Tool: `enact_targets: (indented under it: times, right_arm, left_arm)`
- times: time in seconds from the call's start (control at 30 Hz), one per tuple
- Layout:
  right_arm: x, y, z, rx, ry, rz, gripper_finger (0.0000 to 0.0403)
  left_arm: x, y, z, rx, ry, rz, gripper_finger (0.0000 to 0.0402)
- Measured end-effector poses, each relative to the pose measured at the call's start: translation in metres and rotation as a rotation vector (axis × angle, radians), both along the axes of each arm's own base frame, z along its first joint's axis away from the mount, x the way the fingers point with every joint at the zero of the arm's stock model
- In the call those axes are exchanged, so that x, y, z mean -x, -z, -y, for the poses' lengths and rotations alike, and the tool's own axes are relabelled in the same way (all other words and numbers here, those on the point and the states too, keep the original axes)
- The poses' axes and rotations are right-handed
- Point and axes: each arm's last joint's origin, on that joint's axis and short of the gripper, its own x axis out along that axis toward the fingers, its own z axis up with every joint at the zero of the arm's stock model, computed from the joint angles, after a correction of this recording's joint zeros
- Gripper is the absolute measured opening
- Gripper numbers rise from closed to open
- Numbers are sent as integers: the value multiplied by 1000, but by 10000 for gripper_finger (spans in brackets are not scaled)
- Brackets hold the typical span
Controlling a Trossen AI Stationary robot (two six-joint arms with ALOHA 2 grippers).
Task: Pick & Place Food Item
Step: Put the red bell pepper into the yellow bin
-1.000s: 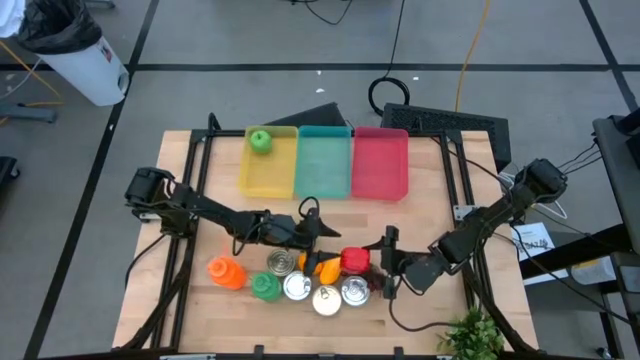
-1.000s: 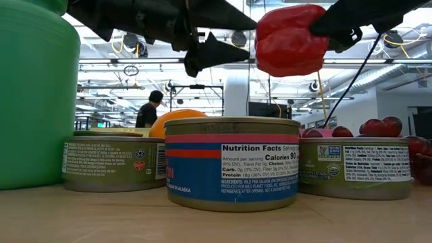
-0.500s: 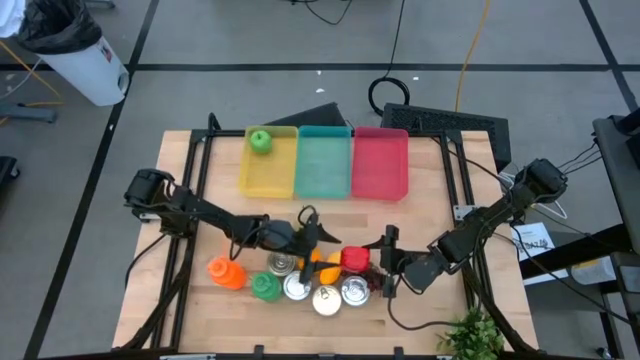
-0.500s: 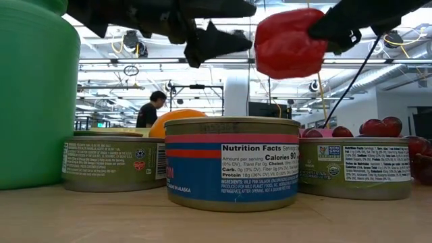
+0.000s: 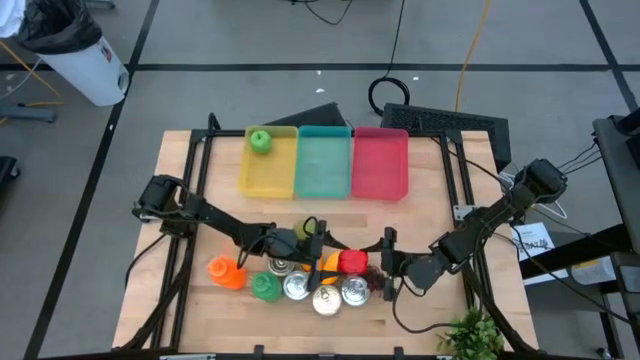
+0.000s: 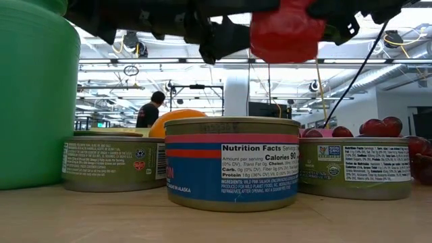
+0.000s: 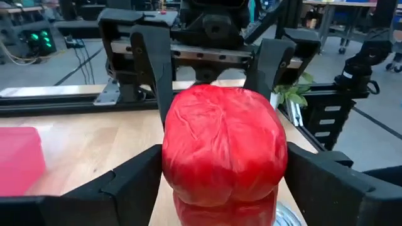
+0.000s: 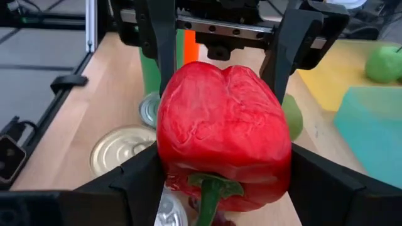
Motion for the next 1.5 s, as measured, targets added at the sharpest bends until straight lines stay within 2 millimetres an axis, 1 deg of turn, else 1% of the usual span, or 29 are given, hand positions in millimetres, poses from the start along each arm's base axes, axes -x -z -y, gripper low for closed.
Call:
enact_targets:
  times: [0.13,0.37,0.47,0.6,0.8,0.87,0.93,1.0,1.07,1.13,1.2,1.3,1.4,1.5]
  right_arm:
    - [-1,0,-4,-9,-44,17,272]
    - [-2,-2,-4,-6,-33,36,273]
    - [-2,-2,-4,-9,-30,40,273]
    - [-2,-2,-4,-15,-25,41,274]
    - [-1,-1,-3,-29,-18,19,286]
    - [3,-5,-1,-18,-24,6,293]
    - [10,-15,2,-29,-10,15,299]
    - [19,-22,5,-61,2,12,303]
    - [30,-26,6,-104,-24,-19,304]
    - [40,-30,7,-141,-33,-43,304]
    - [47,-33,8,-153,-19,-44,304]
    - [54,-25,7,-138,-2,-33,299]
    - [57,-17,9,-133,14,-17,293]
    - [56,-7,13,-129,27,-3,287]
  left_arm:
    - [0,0,0,1,8,3,318]
    - [0,-2,1,4,58,22,312]
    - [0,-2,1,8,72,26,289]
    - [0,-2,1,21,73,16,234]
    - [0,-3,-1,50,37,25,231]
    - [2,-10,-2,34,14,43,231]
    - [4,-20,-4,41,-27,70,230]
    - [8,-30,-6,41,-70,80,228]
    - [11,-39,-8,42,-140,105,228]
    - [14,-45,-10,33,-199,115,228]
    - [15,-45,-8,23,-212,118,228]
    - [15,-48,-5,28,-210,158,228]
    - [16,-53,-7,32,-224,203,228]
    - [21,-54,-10,61,-201,298,228]
